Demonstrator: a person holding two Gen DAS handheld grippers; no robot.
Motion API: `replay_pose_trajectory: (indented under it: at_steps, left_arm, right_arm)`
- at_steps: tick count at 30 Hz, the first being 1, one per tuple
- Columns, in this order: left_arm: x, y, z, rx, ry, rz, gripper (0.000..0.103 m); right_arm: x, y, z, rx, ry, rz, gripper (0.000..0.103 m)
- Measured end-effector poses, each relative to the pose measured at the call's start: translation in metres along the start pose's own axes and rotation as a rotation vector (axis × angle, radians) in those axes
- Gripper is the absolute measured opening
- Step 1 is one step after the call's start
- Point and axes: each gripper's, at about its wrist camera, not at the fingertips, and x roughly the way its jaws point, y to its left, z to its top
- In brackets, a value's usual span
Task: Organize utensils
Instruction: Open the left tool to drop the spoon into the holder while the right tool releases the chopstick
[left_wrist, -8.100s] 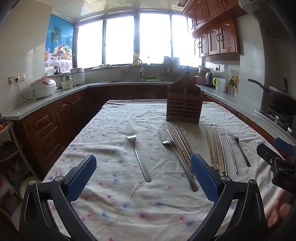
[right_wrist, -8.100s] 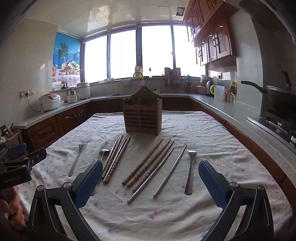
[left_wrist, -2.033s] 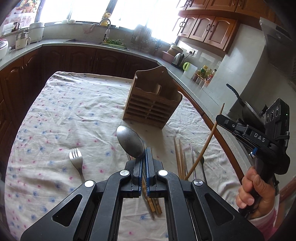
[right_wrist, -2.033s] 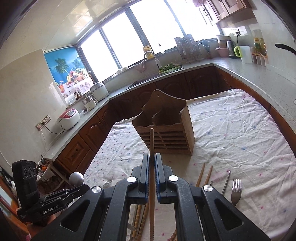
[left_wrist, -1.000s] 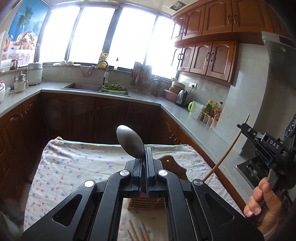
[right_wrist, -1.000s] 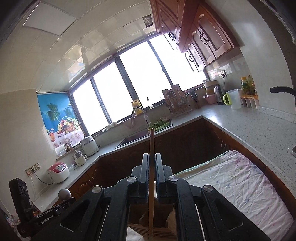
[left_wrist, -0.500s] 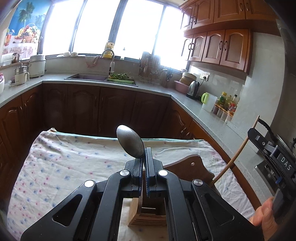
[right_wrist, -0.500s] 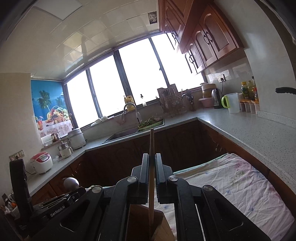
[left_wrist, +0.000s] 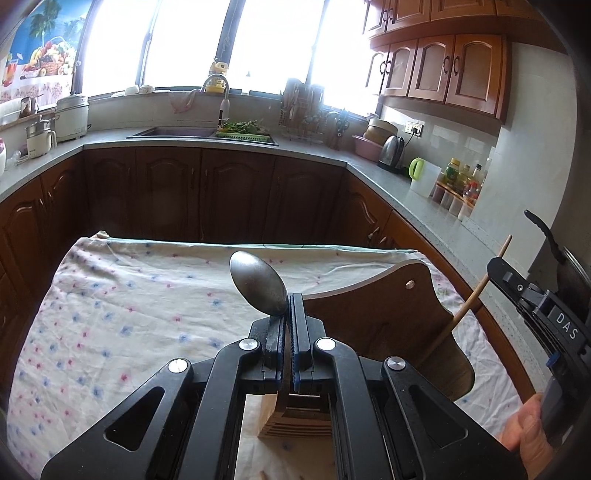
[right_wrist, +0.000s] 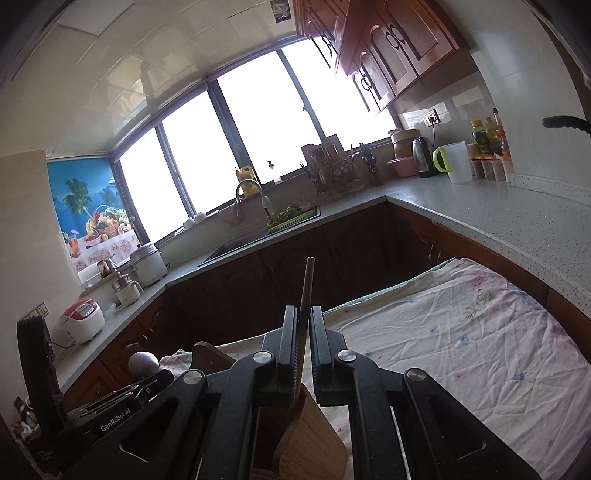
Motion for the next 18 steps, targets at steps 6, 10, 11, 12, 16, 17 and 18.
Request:
replay_pose_trajectory:
  at_steps: [6,10,11,12,16,17,18]
  left_arm:
    - [0.002,-0.004,-0.001,0.009,0.020,0.002,0.006]
    - [0.000,-0.004,0.001,0.005,0.031,-0.002,0.012]
    - [-0.001,-0.003,0.002,0.004,0.028,-0.002,0.023]
    - [-0.004,-0.004,0.002,0.004,0.021,-0.001,0.030]
    - [-0.019,-0.006,0.004,0.006,-0.014,0.018,0.063]
    - [-0.021,-0.005,0.004,0.006,-0.013,0.016,0.064]
    - [-0.024,-0.004,0.003,0.004,-0.008,0.015,0.066]
  right_arm:
    - [0.001,-0.002,0.000,0.008,0.021,0.007,0.011]
    - [0.002,-0.005,0.001,0.022,0.045,0.009,0.024]
    - [0.002,-0.005,0.000,0.024,0.050,0.011,0.028]
    - [0.001,-0.005,0.000,0.025,0.052,0.012,0.036]
    - [-0.010,-0.007,0.002,0.056,0.047,0.039,0.063]
    - [-0.014,-0.008,0.003,0.062,0.043,0.044,0.067]
    - [-0.018,-0.007,0.004,0.063,0.040,0.044,0.073]
